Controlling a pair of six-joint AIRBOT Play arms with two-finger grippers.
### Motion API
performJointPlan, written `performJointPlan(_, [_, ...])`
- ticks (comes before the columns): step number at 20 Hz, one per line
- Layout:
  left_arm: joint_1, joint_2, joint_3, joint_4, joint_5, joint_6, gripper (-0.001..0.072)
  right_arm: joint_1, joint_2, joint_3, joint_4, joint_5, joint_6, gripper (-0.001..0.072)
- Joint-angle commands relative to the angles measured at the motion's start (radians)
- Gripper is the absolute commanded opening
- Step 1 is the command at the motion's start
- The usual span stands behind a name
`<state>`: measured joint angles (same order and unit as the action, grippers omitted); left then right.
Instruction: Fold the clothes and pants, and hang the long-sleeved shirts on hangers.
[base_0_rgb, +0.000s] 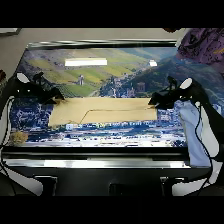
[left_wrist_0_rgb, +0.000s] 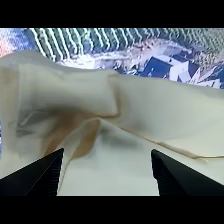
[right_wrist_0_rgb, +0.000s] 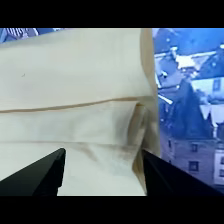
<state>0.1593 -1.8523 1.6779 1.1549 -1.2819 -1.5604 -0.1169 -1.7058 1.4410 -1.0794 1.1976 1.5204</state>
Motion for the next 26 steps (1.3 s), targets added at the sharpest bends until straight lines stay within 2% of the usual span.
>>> performJointPlan(1, [0.012, 0.012, 0.090, -0.002, -0.033, -0.011, 0.0669, -0.109, 0.000, 0.086, 0.050, 0.122, 0.000, 0.0574])
performJointPlan(2, [0.013, 0.015, 0.124, -0.001, -0.045, -0.011, 0.0695, -0.159, -0.009, 0.085, 0.097, 0.142, -0.023, 0.0606])
performJointPlan(4, [0.013, 0.017, 0.174, 0.001, -0.066, -0.011, 0.0695, -0.238, -0.058, 0.085, 0.212, 0.216, -0.084, 0.0605])
performJointPlan(6, [0.013, 0.018, 0.191, 0.001, -0.077, -0.011, 0.0695, -0.249, -0.110, 0.085, 0.237, 0.264, -0.160, 0.0607])
performJointPlan(7, [0.013, 0.018, 0.192, 0.001, -0.085, -0.012, 0.0695, -0.243, -0.133, 0.085, 0.238, 0.276, -0.185, 0.0648])
performJointPlan(8, [0.013, 0.018, 0.192, 0.001, -0.092, -0.011, 0.0695, -0.237, -0.155, 0.085, 0.240, 0.278, -0.196, 0.0677])
performJointPlan(13, [0.013, 0.018, 0.192, 0.002, -0.097, -0.022, 0.0695, -0.205, -0.258, 0.085, 0.346, 0.260, -0.226, 0.0670])
performJointPlan(16, [0.013, 0.018, 0.192, 0.001, -0.098, -0.022, 0.0695, -0.158, -0.292, 0.084, 0.335, 0.246, -0.230, 0.0656])
performJointPlan(18, [0.013, 0.017, 0.192, 0.001, -0.098, -0.023, 0.0695, -0.115, -0.296, 0.084, 0.331, 0.225, -0.243, 0.0514])
performJointPlan(19, [0.010, 0.017, 0.192, 0.001, -0.098, -0.023, 0.0695, -0.095, -0.295, 0.085, 0.331, 0.203, -0.246, 0.0390])
performJointPlan(20, [0.006, 0.017, 0.192, 0.000, -0.098, -0.027, 0.0693, -0.079, -0.290, 0.085, 0.331, 0.181, -0.246, 0.0136])
performJointPlan(21, [0.000, 0.016, 0.192, -0.004, -0.098, -0.030, 0.0666, -0.075, -0.280, 0.085, 0.333, 0.165, -0.243, 0.0035])
performJointPlan(22, [-0.010, 0.015, 0.192, -0.014, -0.098, -0.029, 0.0565, -0.074, -0.257, 0.085, 0.330, 0.152, -0.226, 0.0034])
performJointPlan(23, [-0.025, 0.012, 0.192, -0.024, -0.098, -0.029, 0.0308, -0.074, -0.225, 0.085, 0.304, 0.142, -0.211, 0.0033])
performJointPlan(24, [-0.044, 0.008, 0.192, -0.041, -0.098, -0.019, 0.0014, -0.073, -0.186, 0.087, 0.253, 0.135, -0.166, 0.0032])
performJointPlan(26, [-0.105, -0.011, 0.192, -0.068, -0.090, -0.016, 0.0021, -0.073, -0.084, 0.088, 0.146, 0.155, -0.078, 0.0032])
